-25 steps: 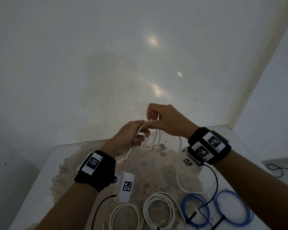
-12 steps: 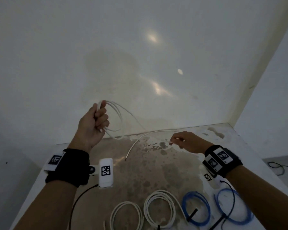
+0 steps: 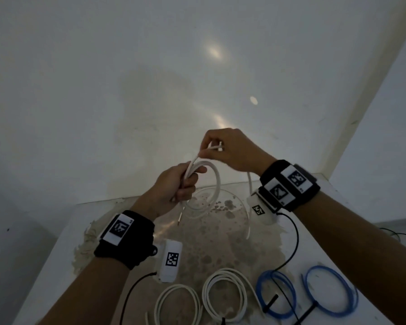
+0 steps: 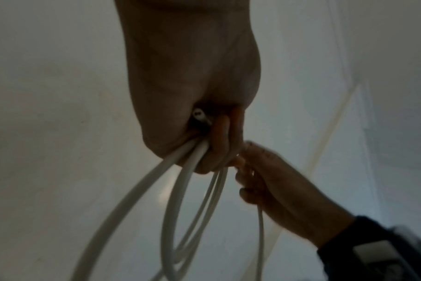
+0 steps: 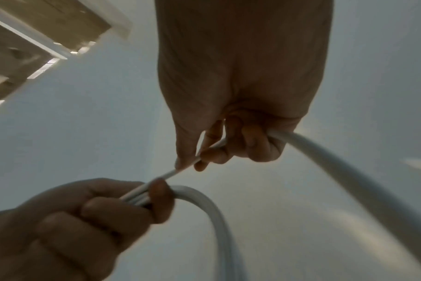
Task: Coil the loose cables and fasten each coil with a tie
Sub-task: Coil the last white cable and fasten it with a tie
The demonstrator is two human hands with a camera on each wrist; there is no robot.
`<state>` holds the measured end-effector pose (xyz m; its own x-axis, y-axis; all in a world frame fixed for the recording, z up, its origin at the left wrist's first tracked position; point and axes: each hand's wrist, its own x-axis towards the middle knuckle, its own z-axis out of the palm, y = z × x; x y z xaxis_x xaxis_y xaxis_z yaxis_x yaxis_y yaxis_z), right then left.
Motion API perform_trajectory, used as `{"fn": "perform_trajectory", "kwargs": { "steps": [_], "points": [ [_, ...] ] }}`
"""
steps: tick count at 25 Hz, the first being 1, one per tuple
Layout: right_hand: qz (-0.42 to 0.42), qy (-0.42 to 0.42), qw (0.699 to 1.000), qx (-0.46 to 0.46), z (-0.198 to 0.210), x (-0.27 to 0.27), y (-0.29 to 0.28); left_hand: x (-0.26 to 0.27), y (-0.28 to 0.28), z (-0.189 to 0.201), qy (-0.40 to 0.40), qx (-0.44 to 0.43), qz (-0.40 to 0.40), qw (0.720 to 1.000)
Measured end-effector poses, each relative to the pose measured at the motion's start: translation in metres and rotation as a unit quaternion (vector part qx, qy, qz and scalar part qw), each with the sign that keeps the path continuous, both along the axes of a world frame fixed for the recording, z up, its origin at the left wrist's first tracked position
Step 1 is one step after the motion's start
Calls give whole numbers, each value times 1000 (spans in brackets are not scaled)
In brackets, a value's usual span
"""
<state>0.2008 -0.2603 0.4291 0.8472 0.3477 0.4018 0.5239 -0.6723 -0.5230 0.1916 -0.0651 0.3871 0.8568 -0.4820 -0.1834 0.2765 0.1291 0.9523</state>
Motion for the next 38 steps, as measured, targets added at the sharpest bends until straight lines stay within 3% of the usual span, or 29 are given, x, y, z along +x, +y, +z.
{"fn": "perform_trajectory", "kwargs": {
  "steps": [2, 4, 7, 9, 11, 12, 15, 18, 21, 24, 26, 31, 36, 38],
  "points": [
    [-42, 54, 995, 66, -14, 9, -18, 4, 9, 2, 65, -97, -18, 993],
    [-61, 121, 983, 126, -41, 9, -40, 13, 26, 2, 80, -174, -13, 981],
    [-83, 212, 964, 140, -95, -4, -78, 32, 67, 1, 98, -332, -31, 938],
    [-97, 240, 956, 138, -122, -17, -98, 43, 88, 1, 95, -380, 49, 919],
    [-99, 254, 956, 106, -134, -28, -103, 49, 90, 1, 66, -340, 175, 922],
    [-82, 248, 964, 43, -134, -32, -98, 49, 82, 3, 44, -309, 214, 926],
    [44, 189, 968, -160, -103, -41, -55, 48, 39, -6, -9, -182, 261, 948],
    [118, 84, 974, -172, -49, -41, -10, 27, -2, -19, -92, -34, 200, 975],
    [111, 18, 987, -117, -14, -29, 3, 3, -19, -24, -177, 108, 82, 975],
    [65, 23, 996, -51, -9, -10, -6, -3, -15, -19, -36, 25, 16, 999],
    [32, 47, 998, 14, -16, -2, -20, -3, -7, -15, 49, -51, -22, 997],
    [-49, 177, 967, 178, -65, -10, -59, 2, 17, -4, 104, -233, -68, 964],
    [-82, 243, 959, 123, -135, -30, -93, 23, 46, -6, 94, -385, -63, 916],
    [-95, 250, 962, 49, -143, -36, -103, 30, 54, -3, 78, -410, 2, 909]
  ]
}}
